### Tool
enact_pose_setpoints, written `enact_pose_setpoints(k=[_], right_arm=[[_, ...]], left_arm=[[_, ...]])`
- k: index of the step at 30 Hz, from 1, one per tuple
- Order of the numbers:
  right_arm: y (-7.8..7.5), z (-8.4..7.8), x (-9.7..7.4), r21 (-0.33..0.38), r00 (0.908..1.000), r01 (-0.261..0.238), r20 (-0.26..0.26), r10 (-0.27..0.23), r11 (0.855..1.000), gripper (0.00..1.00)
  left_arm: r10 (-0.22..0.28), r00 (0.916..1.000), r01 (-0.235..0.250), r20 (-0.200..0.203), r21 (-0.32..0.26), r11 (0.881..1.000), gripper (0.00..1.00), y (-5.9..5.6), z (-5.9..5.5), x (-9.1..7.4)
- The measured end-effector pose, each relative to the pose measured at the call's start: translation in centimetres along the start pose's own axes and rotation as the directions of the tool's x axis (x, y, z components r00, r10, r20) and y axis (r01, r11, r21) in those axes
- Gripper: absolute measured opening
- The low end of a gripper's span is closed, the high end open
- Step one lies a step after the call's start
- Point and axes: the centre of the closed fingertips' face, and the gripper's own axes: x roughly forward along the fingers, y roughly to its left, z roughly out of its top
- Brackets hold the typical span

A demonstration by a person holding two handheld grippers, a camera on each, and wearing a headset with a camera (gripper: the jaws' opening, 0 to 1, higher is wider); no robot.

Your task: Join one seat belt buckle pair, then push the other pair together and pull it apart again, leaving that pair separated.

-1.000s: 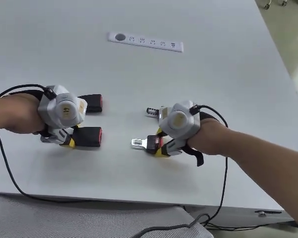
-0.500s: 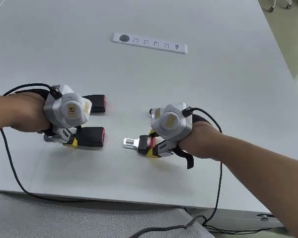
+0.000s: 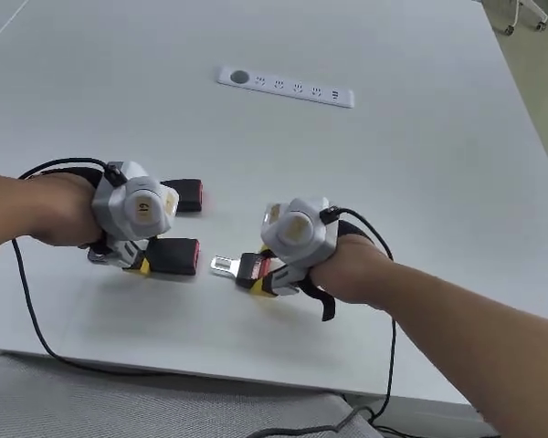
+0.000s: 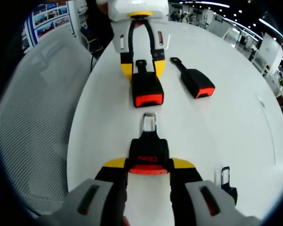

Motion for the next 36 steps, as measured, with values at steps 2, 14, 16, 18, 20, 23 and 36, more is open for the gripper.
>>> enact_pose_setpoints(k=[2,14,16,18,20,23,36], right_arm=[[0.0,0.3,0.2,0.007,1.0,-0.005,0.003,0.005,1.0,0.35],[0.1,1.7,0.8,0.011,0.9998,-0.018,0.004,0.018,1.0,0.34],[0.1,1.8,1.0,-0.007,0.9999,-0.015,0.005,0.015,1.0,0.34],[0.1,2.0,1.1,-0.02,0.9999,-0.013,0.007,0.013,1.0,0.34],[0.0,2.3,1.2,-0.042,0.9998,-0.012,0.012,0.013,0.999,0.34],[0.1,2.7,1.4,-0.058,0.9997,-0.013,0.019,0.014,0.998,0.34],[0.0,2.7,1.7,-0.063,0.9994,-0.027,0.02,0.028,0.998,0.33]], left_arm=[[0.001,1.0,-0.001,-0.001,0.002,1.0,0.3,0.0,0.0,0.0],[0.0,0.9998,0.0,-0.018,0.007,1.0,0.3,0.0,0.0,0.1],[0.001,0.9998,-0.001,-0.019,0.005,1.0,0.3,0.0,0.0,0.1],[0.003,0.9998,-0.003,-0.02,0.006,1.0,0.3,0.0,0.0,0.1],[0.005,0.9998,-0.005,-0.02,0.016,1.0,0.3,0.0,0.1,0.1],[0.003,0.9998,-0.003,-0.021,0.023,1.0,0.3,0.0,0.1,0.1],[-0.004,1.0,0.004,0.006,0.038,0.999,0.3,0.0,0.1,0.1]])
